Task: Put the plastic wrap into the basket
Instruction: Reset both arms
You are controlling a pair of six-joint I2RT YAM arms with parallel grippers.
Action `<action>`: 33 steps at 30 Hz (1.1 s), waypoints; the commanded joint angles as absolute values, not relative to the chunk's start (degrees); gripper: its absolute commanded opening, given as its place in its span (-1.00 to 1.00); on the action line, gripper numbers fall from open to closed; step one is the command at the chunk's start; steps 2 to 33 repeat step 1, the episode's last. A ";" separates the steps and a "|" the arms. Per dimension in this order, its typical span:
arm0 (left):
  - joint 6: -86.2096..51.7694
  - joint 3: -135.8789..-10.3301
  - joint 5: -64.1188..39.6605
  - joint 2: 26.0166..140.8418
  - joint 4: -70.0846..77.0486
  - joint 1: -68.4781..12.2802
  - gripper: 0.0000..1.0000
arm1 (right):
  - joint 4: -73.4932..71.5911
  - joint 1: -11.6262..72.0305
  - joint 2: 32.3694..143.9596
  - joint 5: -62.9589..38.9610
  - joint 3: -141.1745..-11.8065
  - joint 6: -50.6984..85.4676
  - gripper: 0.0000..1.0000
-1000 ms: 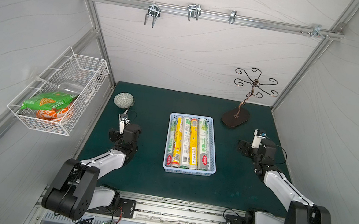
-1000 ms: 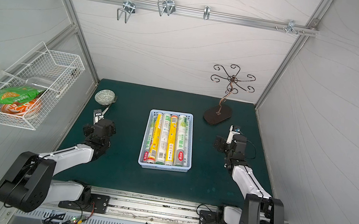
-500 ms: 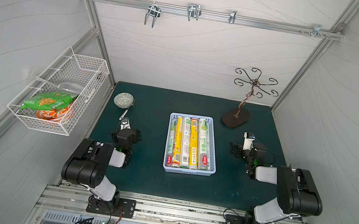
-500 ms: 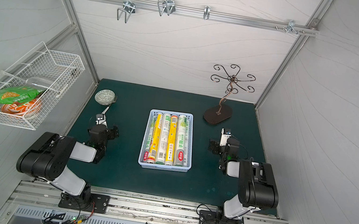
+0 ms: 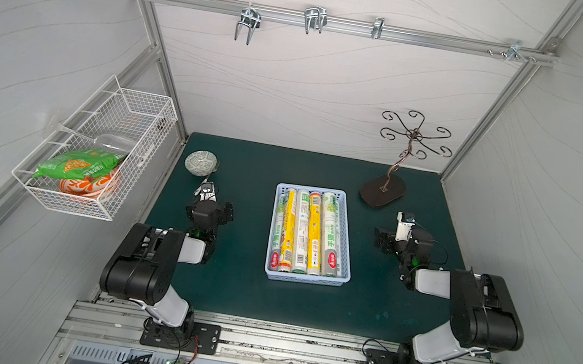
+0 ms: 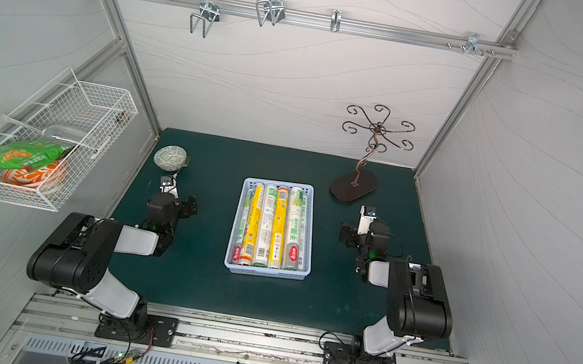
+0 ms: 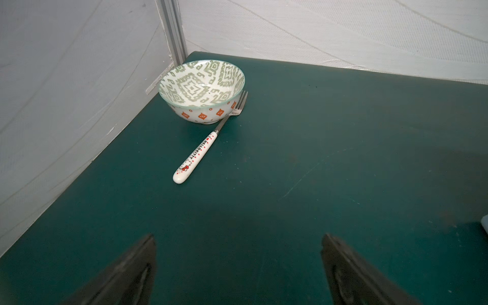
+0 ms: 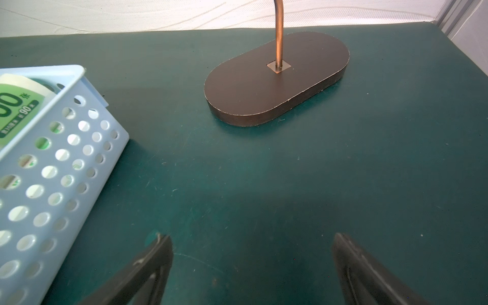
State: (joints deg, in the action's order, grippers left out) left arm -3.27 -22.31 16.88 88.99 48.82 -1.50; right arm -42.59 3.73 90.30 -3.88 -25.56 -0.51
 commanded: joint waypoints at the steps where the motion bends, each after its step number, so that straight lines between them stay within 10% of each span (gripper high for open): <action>1: -2.94 -23.38 16.35 89.12 49.92 -1.21 0.99 | -43.33 3.91 90.09 -3.65 -26.38 -0.98 0.98; 33: -2.94 -23.38 16.35 89.12 49.92 -1.21 0.99 | -43.33 3.91 90.09 -3.65 -26.38 -0.98 0.98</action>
